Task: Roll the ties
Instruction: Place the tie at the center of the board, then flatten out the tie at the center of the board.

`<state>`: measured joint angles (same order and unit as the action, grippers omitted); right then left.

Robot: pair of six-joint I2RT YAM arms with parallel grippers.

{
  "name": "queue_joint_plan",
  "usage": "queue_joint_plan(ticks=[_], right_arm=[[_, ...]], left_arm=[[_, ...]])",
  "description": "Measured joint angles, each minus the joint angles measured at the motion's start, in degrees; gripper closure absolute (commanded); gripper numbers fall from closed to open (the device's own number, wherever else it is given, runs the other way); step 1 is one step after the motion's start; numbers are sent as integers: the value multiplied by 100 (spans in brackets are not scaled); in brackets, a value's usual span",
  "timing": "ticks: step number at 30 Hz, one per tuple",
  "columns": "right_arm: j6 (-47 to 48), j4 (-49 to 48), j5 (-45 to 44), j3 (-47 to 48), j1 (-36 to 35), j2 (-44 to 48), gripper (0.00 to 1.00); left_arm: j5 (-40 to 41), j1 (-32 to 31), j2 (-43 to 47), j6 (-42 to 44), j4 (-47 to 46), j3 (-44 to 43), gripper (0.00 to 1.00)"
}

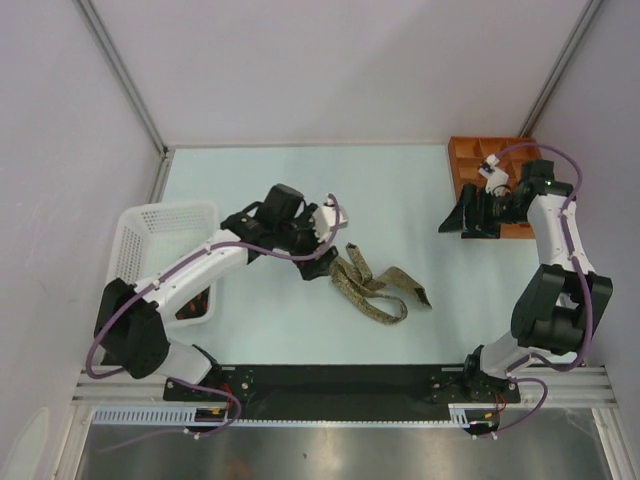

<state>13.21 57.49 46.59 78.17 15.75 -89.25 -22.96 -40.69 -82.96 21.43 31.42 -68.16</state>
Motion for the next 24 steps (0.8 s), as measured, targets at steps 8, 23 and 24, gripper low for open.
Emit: queue_joint_plan(ticks=[8,23,24], right_arm=[[297,-33,-619,-732,-1543,-7,19],[-101,-833,-1257,-984,-3077,-820,34],[-109,-846,-1290,-984,-3128,-872,34]], left_arm=[[-673,981,7,1349,33,614,16],[-901,-280,-728,3335,-1185,1397,25],[-885,-337,-841,3440,-1228,1394,28]])
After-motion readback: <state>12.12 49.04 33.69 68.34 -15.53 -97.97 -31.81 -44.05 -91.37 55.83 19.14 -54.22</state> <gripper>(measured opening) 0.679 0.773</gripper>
